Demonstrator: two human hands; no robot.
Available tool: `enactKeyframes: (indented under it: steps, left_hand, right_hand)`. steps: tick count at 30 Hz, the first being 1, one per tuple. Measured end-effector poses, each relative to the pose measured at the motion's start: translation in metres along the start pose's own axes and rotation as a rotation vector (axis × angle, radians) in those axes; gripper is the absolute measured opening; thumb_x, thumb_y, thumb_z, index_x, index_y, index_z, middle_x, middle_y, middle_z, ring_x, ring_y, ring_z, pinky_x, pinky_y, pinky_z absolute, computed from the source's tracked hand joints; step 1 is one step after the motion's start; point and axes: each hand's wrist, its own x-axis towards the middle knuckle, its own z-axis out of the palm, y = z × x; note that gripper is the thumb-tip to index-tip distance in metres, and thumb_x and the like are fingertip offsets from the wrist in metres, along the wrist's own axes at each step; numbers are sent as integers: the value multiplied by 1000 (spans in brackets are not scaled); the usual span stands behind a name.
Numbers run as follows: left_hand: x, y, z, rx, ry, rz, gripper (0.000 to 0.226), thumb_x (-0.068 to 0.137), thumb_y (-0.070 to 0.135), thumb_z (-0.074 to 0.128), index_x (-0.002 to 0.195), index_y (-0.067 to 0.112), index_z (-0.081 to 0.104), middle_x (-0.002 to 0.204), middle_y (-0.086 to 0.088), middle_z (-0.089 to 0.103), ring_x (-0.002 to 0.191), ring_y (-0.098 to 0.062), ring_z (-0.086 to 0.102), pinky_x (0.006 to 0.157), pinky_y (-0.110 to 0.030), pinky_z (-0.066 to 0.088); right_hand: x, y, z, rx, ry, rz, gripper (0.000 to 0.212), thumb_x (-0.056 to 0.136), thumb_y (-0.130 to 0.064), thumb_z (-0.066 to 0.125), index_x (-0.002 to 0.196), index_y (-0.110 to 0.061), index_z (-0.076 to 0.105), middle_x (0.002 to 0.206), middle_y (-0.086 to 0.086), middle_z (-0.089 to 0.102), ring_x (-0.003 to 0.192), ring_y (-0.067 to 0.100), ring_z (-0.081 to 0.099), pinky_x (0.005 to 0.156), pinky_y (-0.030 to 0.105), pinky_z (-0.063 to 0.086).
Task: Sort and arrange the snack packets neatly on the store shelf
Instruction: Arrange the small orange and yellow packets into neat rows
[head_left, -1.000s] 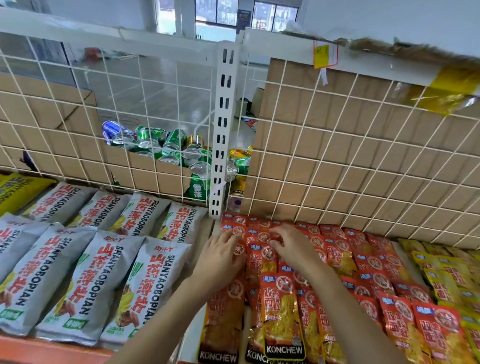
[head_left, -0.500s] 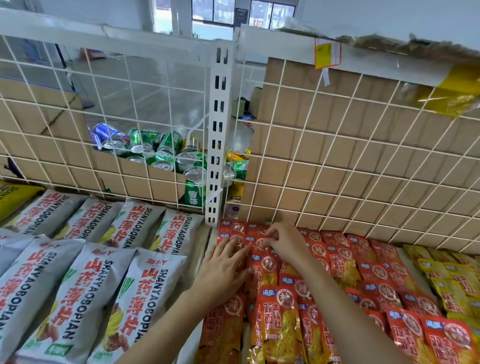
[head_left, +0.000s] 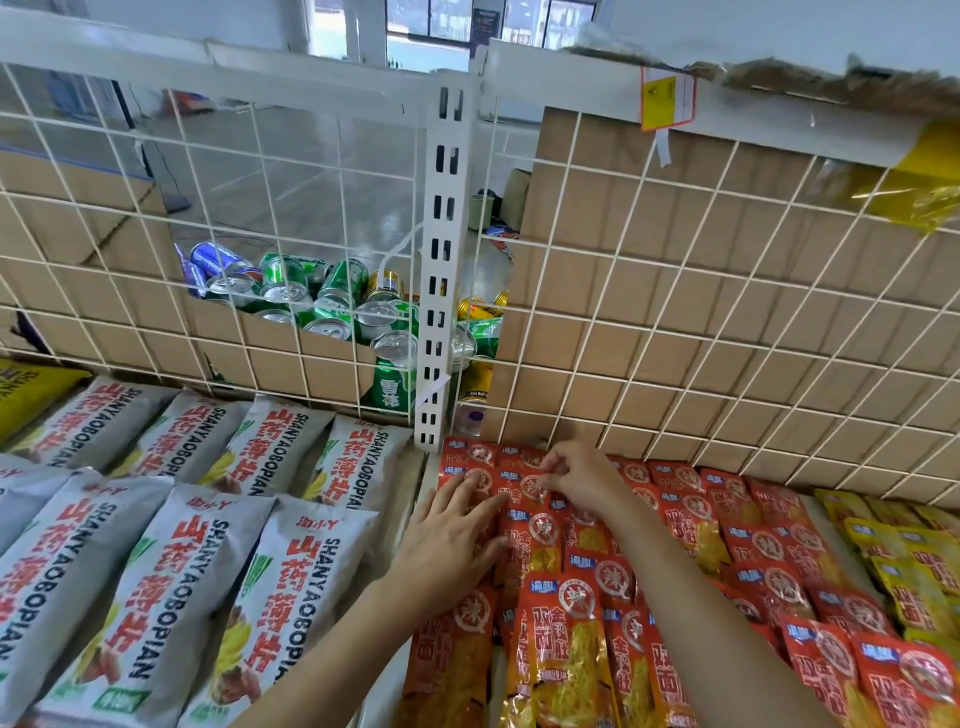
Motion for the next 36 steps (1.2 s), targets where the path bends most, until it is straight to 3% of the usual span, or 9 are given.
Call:
enactKeyframes:
  steps: [12, 22, 25, 29, 32, 36]
  left_hand:
    - [1, -1, 1, -5, 0, -3, 58, 95, 57, 27, 147, 39, 11, 158, 6, -5, 144, -15, -10, 116, -36, -5]
    - [2, 0, 1, -5, 3, 2, 59, 94, 57, 28, 148, 38, 11, 158, 5, -4, 144, -15, -10, 116, -35, -6]
    - [2, 0, 1, -9, 11, 5, 59, 94, 57, 28, 147, 38, 11, 158, 5, -3, 144, -15, -9, 115, -35, -7]
    - [2, -1, 1, -31, 43, 12, 58, 94, 57, 29, 147, 37, 14, 158, 6, 3, 145, -14, -4, 116, -35, -7]
    - [1, -4, 0, -66, 78, 6, 61, 93, 59, 28, 147, 33, 18, 156, 5, 12, 144, -14, 3, 116, -33, -5]
    - [-3, -6, -1, -86, 100, -17, 89, 73, 74, 7, 148, 27, 14, 156, 5, 13, 144, -12, 4, 114, -28, -5]
  right_hand:
    - [0, 1, 0, 8, -20, -10, 8, 83, -18, 67, 88, -19, 60, 81, -6, 58, 75, 7, 54, 56, 16, 35]
    - [-5, 7, 5, -31, 40, -44, 19, 84, -26, 66, 101, -18, 66, 108, 2, 61, 92, 9, 52, 77, 21, 37]
    - [-11, 4, 2, 5, 137, -64, 21, 87, -26, 62, 107, -18, 64, 109, 0, 62, 99, 11, 54, 80, 21, 37]
    - [-27, 0, -5, 17, 255, -108, 19, 90, -26, 58, 107, -20, 64, 107, -6, 63, 92, 3, 50, 80, 19, 39]
    - [-42, 0, -9, -38, 187, -132, 17, 88, -31, 60, 101, -21, 66, 103, -7, 65, 90, 4, 54, 76, 18, 40]
    - [-56, 0, 0, -135, 14, -106, 25, 85, -39, 62, 103, -22, 65, 105, -8, 60, 91, 5, 52, 74, 20, 38]
